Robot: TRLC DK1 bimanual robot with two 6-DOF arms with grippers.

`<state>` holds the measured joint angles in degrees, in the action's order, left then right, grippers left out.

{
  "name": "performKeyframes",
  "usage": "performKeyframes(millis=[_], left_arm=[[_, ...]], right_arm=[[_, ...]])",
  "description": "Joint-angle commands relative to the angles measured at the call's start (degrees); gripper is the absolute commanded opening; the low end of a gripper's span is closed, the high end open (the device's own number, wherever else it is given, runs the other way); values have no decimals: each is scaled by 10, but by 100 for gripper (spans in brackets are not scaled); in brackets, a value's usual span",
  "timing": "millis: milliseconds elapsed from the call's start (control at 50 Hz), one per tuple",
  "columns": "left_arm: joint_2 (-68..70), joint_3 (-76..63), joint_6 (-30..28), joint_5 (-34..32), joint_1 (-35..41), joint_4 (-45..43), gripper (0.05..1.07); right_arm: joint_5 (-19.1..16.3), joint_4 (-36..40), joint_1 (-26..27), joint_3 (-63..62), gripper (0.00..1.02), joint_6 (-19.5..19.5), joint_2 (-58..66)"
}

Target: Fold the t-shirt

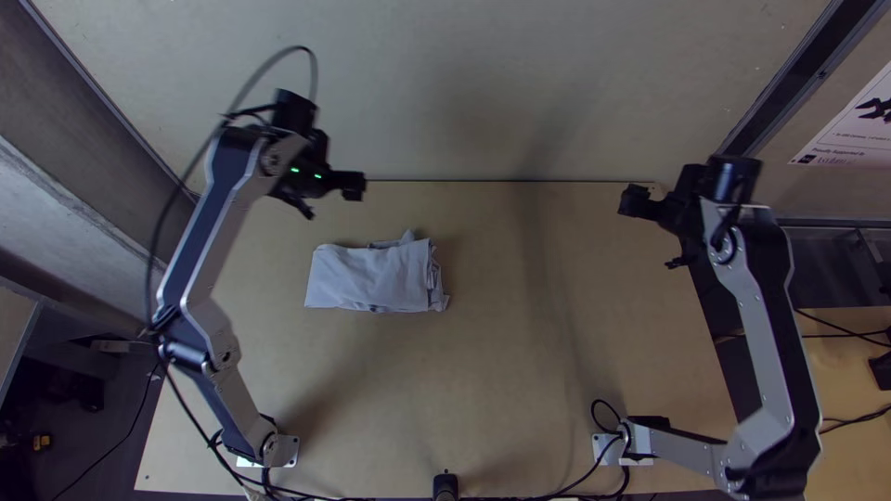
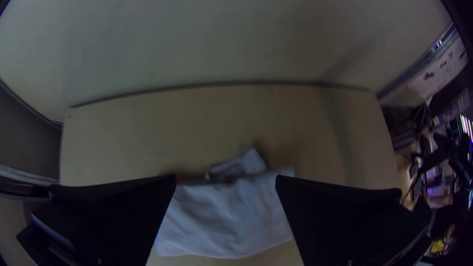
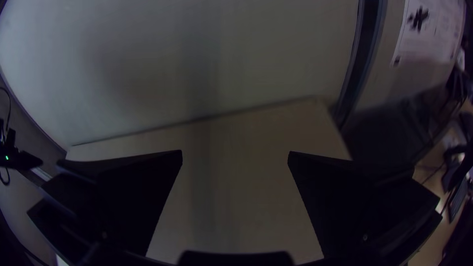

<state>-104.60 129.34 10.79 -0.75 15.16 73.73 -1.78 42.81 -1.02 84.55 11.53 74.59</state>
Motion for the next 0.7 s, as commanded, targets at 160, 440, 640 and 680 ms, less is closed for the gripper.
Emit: performKeyframes(millis=[160, 440, 640, 680], left_arm=[[147, -103, -32, 62, -82, -104, 102], [362, -343, -76, 62, -136, -305, 102], [522, -527, -85, 73, -162, -428, 102], [561, -578, -98, 82, -167, -469, 102]], right_arm=[[69, -111, -31, -19, 98, -111, -152], [75, -164, -31, -69, 98, -171, -284], [74, -220, -40, -161, 98, -218, -399], [74, -228, -40, -176, 98, -219, -422]])
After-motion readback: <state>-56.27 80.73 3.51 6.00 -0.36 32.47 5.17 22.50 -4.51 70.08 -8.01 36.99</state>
